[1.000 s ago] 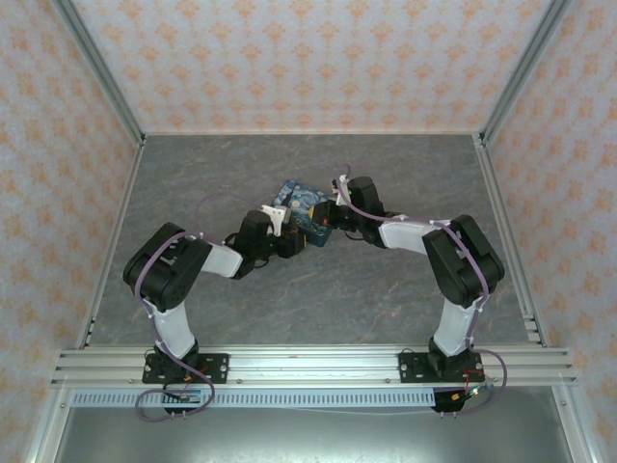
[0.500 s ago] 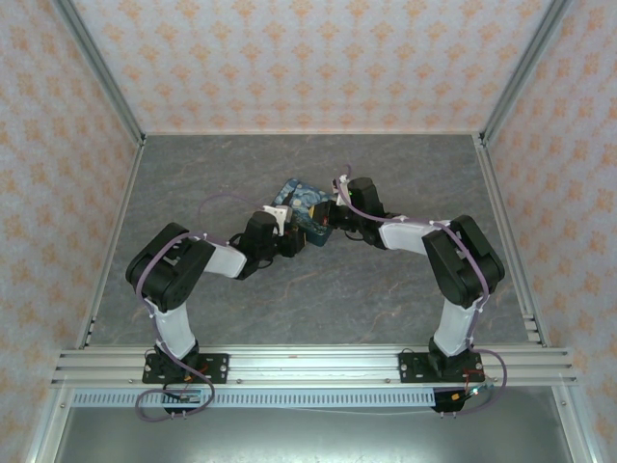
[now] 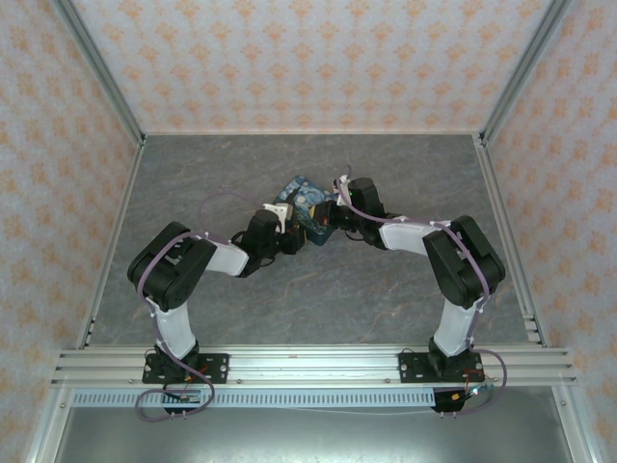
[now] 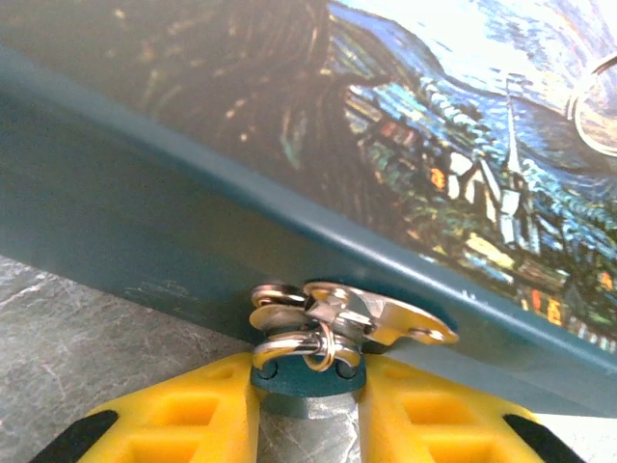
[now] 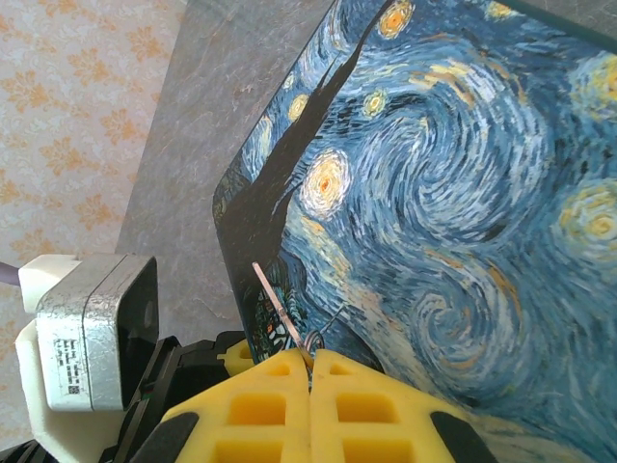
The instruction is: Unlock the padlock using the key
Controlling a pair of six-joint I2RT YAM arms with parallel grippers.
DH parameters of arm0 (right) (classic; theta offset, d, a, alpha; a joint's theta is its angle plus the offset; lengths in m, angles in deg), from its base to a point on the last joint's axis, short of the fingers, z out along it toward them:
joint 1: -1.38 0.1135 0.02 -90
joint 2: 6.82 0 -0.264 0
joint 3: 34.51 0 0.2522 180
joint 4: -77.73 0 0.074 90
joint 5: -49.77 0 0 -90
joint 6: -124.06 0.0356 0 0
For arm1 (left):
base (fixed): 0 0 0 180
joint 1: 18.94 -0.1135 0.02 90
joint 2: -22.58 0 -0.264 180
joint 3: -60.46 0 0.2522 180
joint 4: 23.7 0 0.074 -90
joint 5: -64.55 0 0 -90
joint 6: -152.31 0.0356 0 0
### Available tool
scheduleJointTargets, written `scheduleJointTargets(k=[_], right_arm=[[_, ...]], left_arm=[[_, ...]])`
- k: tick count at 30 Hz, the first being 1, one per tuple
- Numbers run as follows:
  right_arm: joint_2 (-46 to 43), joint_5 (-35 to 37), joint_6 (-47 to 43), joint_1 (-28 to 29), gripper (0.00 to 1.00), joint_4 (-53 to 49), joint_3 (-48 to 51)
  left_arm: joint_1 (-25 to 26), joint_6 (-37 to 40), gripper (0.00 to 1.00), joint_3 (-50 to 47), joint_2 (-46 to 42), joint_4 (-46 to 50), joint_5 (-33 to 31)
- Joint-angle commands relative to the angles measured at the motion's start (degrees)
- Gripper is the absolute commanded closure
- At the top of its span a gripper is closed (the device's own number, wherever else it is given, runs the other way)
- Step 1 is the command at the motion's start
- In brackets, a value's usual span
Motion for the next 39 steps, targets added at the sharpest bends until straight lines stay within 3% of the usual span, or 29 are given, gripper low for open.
scheduleJointTargets(k=[1,12,18,29,35,39], right_arm=[[-0.1,0.4,-0.7,1.0,1.0,-3.9,2.0],[-5.2,2.5,-2.8,0.7,1.0,-1.6,2.5],[-11.5,4.3,-6.1,0.2,1.0,-0.5,5.7],[-28.9,8.0,-14.9,0.8,1.0,3.4,24.6],[-33.7,10.6,-18.4,4.3,1.0,9.7,33.4],[-32.3,11.7,-19.0,5.8,1.0,16.4,36.5]], left_arm=[[0.5,-0.8,0.74,1.7,0.8,0.5,-1.6],[1.8,-2.6,0.81,0.7,-4.4,4.0,-1.5],[3.1,-8.3,0.84,0.2,-8.9,8.1,-2.2],[6.0,-22.0,0.94,-0.6,-17.2,13.7,-3.0],[7.7,-29.5,0.95,0.9,-19.0,17.1,-2.9],[8.3,-32.4,0.96,1.6,-20.1,18.9,-3.0]])
